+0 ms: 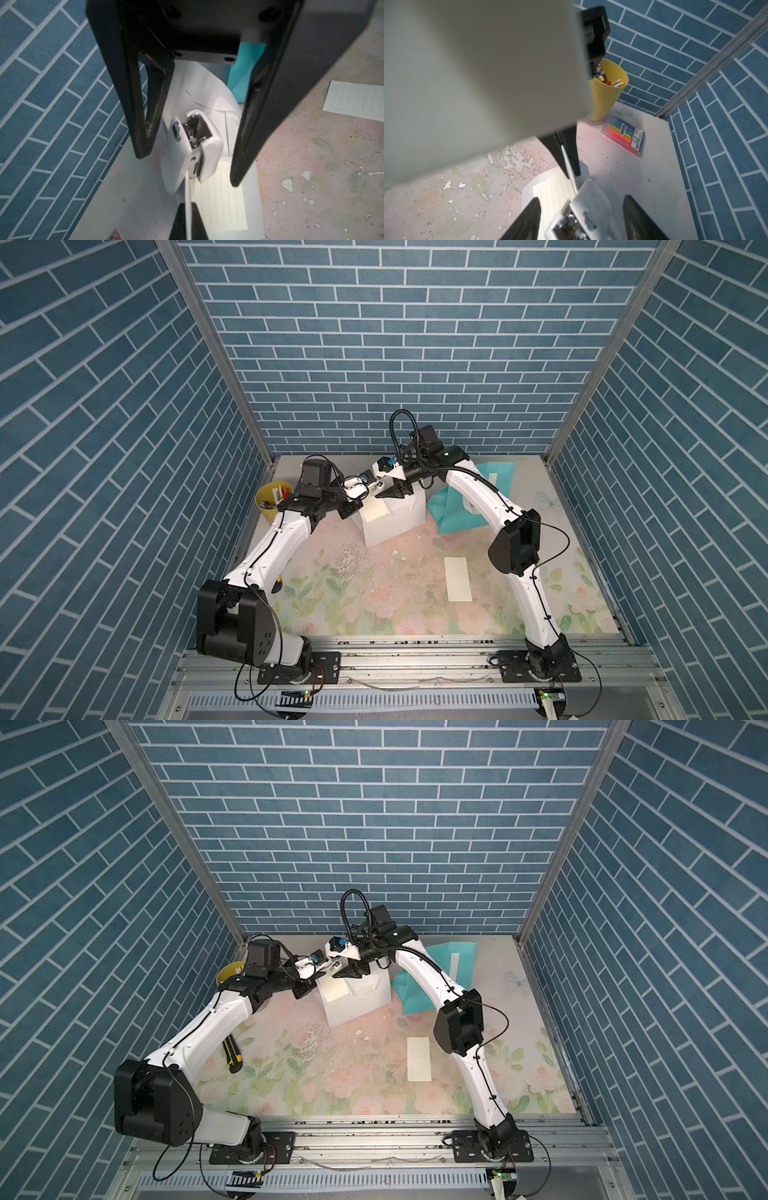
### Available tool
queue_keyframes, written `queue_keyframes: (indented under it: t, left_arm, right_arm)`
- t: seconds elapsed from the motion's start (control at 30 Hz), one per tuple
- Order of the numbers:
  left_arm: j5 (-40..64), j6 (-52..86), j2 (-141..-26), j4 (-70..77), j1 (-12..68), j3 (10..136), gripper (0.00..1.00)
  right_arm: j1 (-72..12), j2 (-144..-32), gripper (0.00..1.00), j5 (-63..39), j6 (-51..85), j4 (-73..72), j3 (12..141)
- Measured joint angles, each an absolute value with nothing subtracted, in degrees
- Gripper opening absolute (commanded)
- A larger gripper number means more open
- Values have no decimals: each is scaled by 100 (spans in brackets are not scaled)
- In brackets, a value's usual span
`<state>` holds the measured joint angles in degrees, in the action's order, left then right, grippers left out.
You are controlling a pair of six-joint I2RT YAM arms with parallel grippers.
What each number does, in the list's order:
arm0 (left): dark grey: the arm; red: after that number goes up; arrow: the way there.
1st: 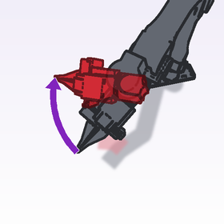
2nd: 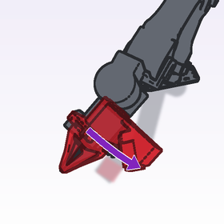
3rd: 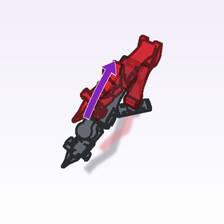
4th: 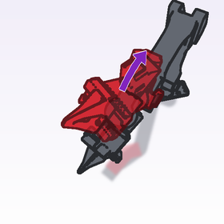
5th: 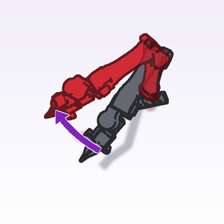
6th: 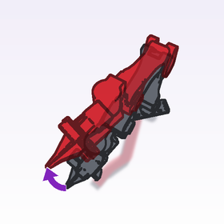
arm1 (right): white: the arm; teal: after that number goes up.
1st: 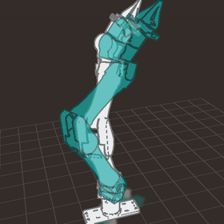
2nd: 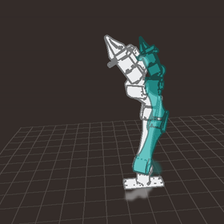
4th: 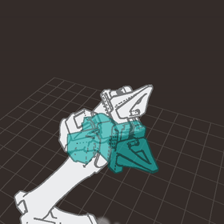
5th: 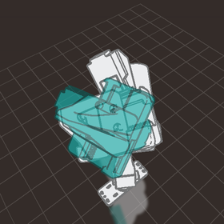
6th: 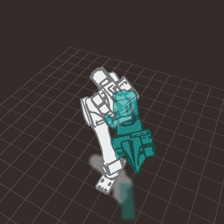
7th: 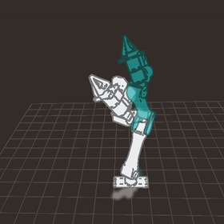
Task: Staple the receipts to the bags
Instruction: Staple the receipt to the takeout bag.
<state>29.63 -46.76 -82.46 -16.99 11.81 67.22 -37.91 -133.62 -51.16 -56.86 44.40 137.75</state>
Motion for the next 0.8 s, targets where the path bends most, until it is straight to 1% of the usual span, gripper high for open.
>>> queue_keyframes:
  t: [0.03,0.13,0.23,0.27,0.6,0.63,0.67,0.7,0.73,0.8]
  left_arm:
    - [2963,-4676,-8252,-1708,1181,6724,0]
    - [2961,-4676,-8276,-1719,1179,6737,0]
    - [2974,-4678,-8326,-1774,1173,6794,0]
    - [2980,-4661,-8335,-1796,1175,6805,0]
    - [3059,-4571,-8414,-1944,1177,6866,0]
    - [3050,-4571,-8414,-1940,1177,6866,0]
    - [3035,-4574,-8412,-1938,1177,6866,0]
    - [3009,-4574,-8412,-1931,1177,6866,0]
    - [2982,-4571,-8412,-1927,1177,6866,0]
    - [2934,-4574,-8412,-1929,1175,6866,0]
  right_arm:
    - [-3787,-13362,54,-5103,-5699,4436,13775]
    - [-3787,-13362,37,-5054,-5714,4421,13775]
    - [-3787,-13362,10,-4991,-5776,4351,13775]
    - [-3787,-13362,0,-4958,-5813,4324,13775]
    - [-3758,-13384,0,-4928,-5784,4272,13769]
    - [-3756,-13384,4,-4928,-5732,4254,13758]
    - [-3754,-13384,13,-4928,-5660,4219,13743]
    - [-3745,-13382,25,-4919,-5542,4158,13712]
    - [-3736,-13371,32,-4915,-5465,4099,13664]
    - [-3712,-13284,50,-4880,-5205,3924,13456]
